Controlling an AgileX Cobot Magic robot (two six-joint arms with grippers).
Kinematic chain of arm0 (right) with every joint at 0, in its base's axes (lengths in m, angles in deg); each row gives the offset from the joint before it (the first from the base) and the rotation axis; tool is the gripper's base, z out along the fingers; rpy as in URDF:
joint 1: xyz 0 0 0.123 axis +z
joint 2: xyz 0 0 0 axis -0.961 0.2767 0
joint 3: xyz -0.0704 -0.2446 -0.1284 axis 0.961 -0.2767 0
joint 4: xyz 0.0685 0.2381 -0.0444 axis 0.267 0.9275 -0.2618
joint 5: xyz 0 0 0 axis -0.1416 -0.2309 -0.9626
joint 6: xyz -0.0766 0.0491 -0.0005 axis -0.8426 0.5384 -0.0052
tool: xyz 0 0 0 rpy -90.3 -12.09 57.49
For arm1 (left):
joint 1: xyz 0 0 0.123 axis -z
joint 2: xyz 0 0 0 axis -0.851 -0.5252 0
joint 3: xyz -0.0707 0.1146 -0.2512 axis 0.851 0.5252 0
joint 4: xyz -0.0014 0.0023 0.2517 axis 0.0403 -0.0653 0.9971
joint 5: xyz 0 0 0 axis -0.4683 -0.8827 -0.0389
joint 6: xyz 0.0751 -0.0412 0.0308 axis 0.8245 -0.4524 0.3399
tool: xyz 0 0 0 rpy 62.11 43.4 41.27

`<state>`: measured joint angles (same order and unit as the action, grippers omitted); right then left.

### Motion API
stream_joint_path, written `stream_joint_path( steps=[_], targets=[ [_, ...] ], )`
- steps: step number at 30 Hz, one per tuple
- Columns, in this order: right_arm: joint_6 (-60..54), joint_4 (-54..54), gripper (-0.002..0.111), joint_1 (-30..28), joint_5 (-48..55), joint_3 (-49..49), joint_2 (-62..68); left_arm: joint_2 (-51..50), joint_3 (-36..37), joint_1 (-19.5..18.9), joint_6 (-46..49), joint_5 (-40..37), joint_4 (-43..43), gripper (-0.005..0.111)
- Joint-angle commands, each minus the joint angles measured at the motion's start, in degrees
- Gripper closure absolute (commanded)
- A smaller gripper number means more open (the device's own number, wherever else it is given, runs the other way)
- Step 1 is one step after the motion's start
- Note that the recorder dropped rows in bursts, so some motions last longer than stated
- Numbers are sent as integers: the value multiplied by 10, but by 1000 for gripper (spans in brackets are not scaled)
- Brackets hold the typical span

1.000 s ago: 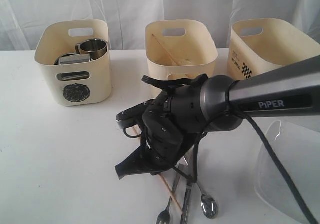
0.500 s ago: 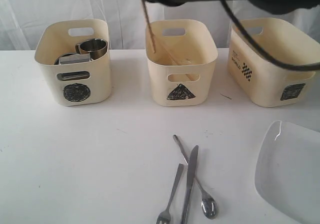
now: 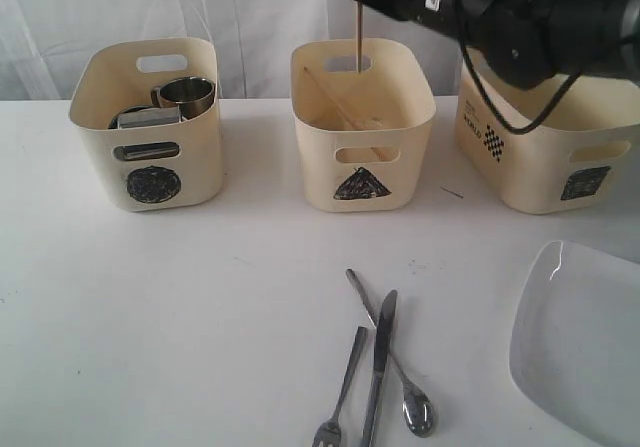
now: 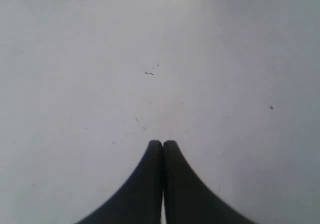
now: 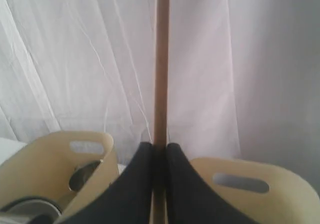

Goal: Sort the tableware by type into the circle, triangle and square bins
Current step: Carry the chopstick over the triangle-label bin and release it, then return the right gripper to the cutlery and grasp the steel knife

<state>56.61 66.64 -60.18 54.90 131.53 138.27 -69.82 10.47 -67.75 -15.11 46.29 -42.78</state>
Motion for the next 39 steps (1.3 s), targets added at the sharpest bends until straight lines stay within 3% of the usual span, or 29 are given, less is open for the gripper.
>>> stream_joint_path(
  steps=[1, 3, 9, 12, 17, 20, 26, 32, 39],
  targets=[
    [-5, -6, 108, -6, -18, 0, 64, 2, 5, -1, -1, -9, -3, 107],
    [-5, -7, 104, -6, -18, 0, 80, 2, 5, -1, -1, -9, -3, 107],
    [-5, -7, 72, -6, -14, 0, 96, 2, 5, -1, -1, -9, -3, 107],
    [-5, -7, 64, -6, -11, 0, 96, 2, 5, -1, -1, -9, -3, 107],
    [-5, -7, 63, -6, 2, 0, 82, 2, 5, -1, -1, -9, -3, 107],
    [-5, -7, 63, -6, 69, 0, 49, 2, 5, -1, -1, -9, -3, 107],
    [-5, -7, 69, -4, 323, 0, -56, 2, 5, -1, -1, -9, -3, 107],
    [-103, 50, 107, 13, 641, -15, -148, 2, 5, -1, -1, -9, -3, 107],
    [-179, 326, 108, 76, 710, -162, -201, 2, 5, -1, -1, -9, -3, 107]
  ],
)
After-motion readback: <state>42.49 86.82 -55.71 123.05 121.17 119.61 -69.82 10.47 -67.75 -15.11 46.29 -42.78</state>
